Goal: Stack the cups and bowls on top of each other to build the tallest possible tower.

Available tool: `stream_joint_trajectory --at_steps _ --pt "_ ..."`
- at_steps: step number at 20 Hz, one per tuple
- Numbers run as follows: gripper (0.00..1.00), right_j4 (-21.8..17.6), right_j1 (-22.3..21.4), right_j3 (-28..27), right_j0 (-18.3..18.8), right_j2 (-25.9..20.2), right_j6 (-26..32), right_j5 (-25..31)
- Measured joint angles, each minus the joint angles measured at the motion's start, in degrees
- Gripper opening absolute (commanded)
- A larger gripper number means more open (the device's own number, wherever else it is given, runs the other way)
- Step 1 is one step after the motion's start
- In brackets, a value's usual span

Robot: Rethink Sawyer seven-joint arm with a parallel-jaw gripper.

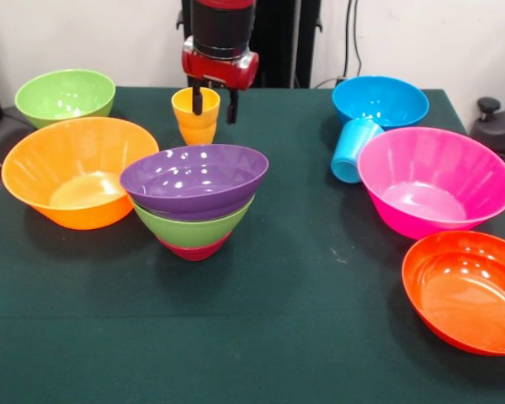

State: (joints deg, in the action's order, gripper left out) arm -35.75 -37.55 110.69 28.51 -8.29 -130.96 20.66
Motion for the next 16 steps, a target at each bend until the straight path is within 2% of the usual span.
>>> stream_joint_trajectory --at_steps 8,16 --pt "1.00 0.01 0.30 -0.15 -1.98 1.75 0.00 0.00" --pt "1.00 0.01 0.40 -0.15 -2.12 2.38 0.00 0.00"
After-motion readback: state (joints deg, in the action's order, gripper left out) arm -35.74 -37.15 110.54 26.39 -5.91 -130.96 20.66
